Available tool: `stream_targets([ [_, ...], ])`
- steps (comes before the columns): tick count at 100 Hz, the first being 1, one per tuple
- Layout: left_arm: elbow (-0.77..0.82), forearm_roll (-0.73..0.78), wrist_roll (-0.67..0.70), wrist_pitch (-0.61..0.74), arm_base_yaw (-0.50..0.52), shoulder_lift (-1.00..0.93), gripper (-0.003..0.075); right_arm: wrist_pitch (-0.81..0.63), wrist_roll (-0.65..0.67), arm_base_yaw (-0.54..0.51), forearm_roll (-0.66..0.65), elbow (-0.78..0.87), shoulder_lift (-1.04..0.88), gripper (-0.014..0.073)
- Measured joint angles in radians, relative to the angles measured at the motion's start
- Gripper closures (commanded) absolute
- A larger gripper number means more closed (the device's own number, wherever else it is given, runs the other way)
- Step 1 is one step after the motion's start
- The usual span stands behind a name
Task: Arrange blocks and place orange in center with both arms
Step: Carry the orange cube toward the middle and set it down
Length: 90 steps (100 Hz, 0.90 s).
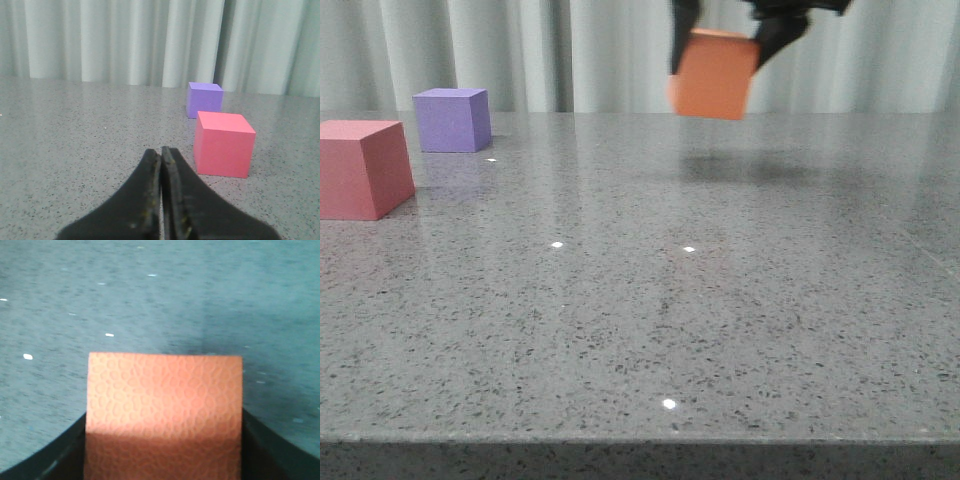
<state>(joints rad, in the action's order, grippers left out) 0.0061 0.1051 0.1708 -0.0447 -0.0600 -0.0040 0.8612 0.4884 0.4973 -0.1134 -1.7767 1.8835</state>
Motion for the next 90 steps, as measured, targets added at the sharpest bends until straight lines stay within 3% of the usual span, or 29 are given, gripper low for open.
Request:
stream_targets([
  [24,0.000,0.000,0.000,0.000,0.000,0.000,0.0741,0.059,0.147,0.120,-0.104,-0.222,0.174,0.0182],
  [48,0.000,0.000,0.000,0.000,0.000,0.000,0.0741,0.172,0.202,0.186,-0.162,-0.422,0.327,0.0182],
  [90,0.000,0.000,0.000,0.000,0.000,0.000,0.0741,0.192,0.281,0.201,-0.166,-0.469,0.391,0.0154],
])
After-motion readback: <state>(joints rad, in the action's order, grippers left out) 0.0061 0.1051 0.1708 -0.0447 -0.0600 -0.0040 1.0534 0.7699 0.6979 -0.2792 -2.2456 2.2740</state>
